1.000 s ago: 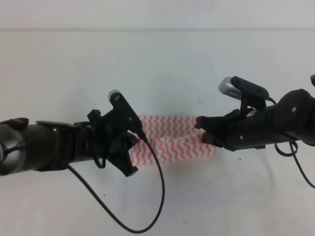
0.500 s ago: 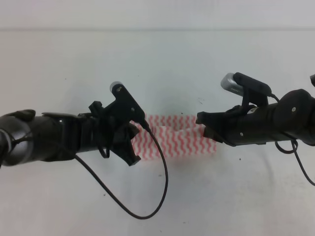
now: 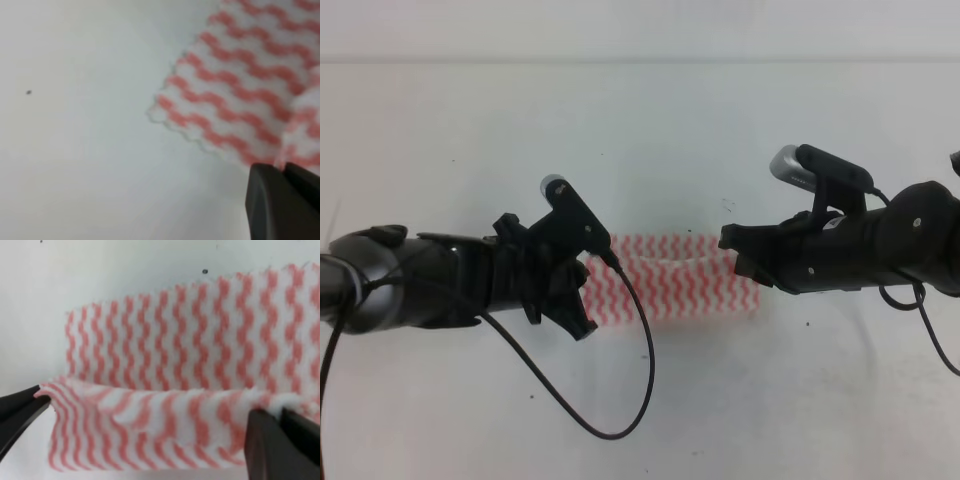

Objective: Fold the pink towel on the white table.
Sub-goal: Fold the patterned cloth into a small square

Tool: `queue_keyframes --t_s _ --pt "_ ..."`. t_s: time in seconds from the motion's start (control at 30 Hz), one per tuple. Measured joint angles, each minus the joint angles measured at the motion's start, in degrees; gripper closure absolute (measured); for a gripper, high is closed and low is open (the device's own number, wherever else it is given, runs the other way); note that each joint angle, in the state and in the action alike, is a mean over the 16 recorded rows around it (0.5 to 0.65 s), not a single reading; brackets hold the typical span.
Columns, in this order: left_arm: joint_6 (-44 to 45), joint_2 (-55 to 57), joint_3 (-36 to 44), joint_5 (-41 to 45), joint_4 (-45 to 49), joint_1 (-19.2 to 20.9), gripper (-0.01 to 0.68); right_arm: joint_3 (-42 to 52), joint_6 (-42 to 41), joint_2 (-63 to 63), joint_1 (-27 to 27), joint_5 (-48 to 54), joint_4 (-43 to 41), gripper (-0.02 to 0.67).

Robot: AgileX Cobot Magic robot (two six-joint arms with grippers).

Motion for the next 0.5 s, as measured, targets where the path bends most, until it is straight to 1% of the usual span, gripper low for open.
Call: queue_keyframes --t_s 0.5 --pt "-0.1 0.7 -2.0 -1.0 -0.1 0.0 0.676 0.0 0.0 0.1 -1.2 -0.5 -0.2 0.665"
